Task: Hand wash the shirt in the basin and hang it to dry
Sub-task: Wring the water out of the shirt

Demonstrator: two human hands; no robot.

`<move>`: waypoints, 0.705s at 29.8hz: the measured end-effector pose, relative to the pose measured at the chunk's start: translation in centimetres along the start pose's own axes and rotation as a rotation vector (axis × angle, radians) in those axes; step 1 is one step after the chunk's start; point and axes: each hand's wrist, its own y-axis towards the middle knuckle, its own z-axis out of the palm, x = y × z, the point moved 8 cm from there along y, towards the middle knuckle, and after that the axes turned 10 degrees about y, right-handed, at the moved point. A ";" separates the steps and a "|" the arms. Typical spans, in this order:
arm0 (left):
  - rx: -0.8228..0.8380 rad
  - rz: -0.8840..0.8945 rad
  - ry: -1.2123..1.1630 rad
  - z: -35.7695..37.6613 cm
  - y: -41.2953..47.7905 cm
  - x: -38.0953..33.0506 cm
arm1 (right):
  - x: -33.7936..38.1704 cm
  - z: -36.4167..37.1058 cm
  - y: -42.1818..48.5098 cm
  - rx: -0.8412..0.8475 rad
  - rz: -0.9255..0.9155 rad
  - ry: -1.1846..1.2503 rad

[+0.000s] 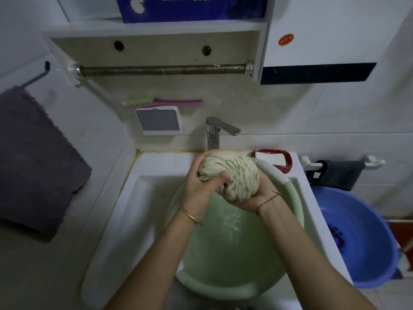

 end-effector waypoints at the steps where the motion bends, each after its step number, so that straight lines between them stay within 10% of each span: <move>1: -0.096 -0.110 -0.174 0.1 -0.3 1.2 | 0.5 -0.3 0.5 -0.015 -0.059 0.003; 6: -0.146 -0.498 -0.671 2.7 -0.9 4.2 | 4.3 -0.8 0.2 -0.193 -0.575 -0.163; 12: -0.017 -0.905 -0.641 3.7 -1.2 6.0 | 6.6 3.9 -4.2 -0.253 -1.177 -0.966; 21: 0.319 -1.033 -0.320 4.9 -0.6 6.0 | 3.7 8.1 -5.3 0.019 -1.203 -1.524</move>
